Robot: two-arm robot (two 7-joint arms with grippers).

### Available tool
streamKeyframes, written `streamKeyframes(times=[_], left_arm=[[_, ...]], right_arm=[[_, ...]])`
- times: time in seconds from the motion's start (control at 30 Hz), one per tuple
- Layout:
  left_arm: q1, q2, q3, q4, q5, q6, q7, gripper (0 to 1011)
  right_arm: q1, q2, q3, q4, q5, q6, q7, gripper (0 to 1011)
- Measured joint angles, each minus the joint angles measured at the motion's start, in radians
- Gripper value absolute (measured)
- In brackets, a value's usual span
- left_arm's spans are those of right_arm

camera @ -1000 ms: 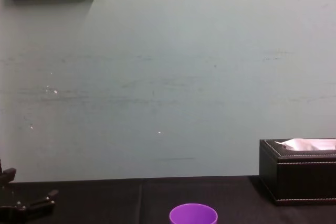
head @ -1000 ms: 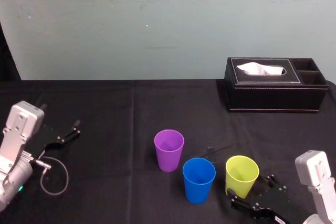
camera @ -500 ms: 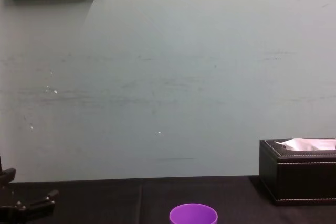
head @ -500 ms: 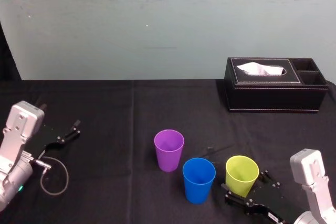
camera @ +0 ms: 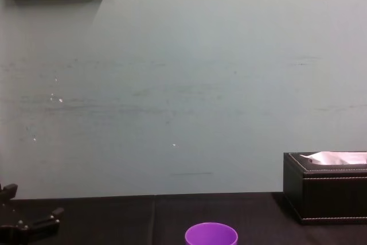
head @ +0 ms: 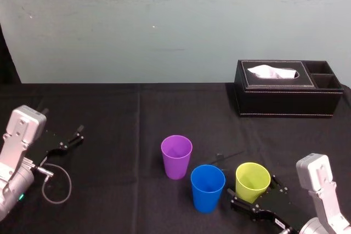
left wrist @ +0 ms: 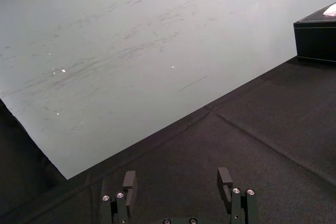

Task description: Stack the three plastic cups sequentially using one hand.

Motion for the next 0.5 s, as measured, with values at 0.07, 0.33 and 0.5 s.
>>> streamKeyframes(times=[0.07, 0.33, 0.5], left_arm=[[0.000, 0.000, 0.000, 0.000, 0.000, 0.000, 0.000, 1000], [0.000, 0.000, 0.000, 0.000, 0.000, 0.000, 0.000, 1000], [0.000, 0.000, 0.000, 0.000, 0.000, 0.000, 0.000, 1000]], right_arm=[[0.002, -0.006, 0.003, 0.003, -0.005, 0.002, 0.001, 1000], [0.002, -0.019, 0.009, 0.008, -0.018, 0.004, 0.008, 1000], [0.002, -0.018, 0.008, 0.008, -0.017, 0.005, 0.008, 1000]])
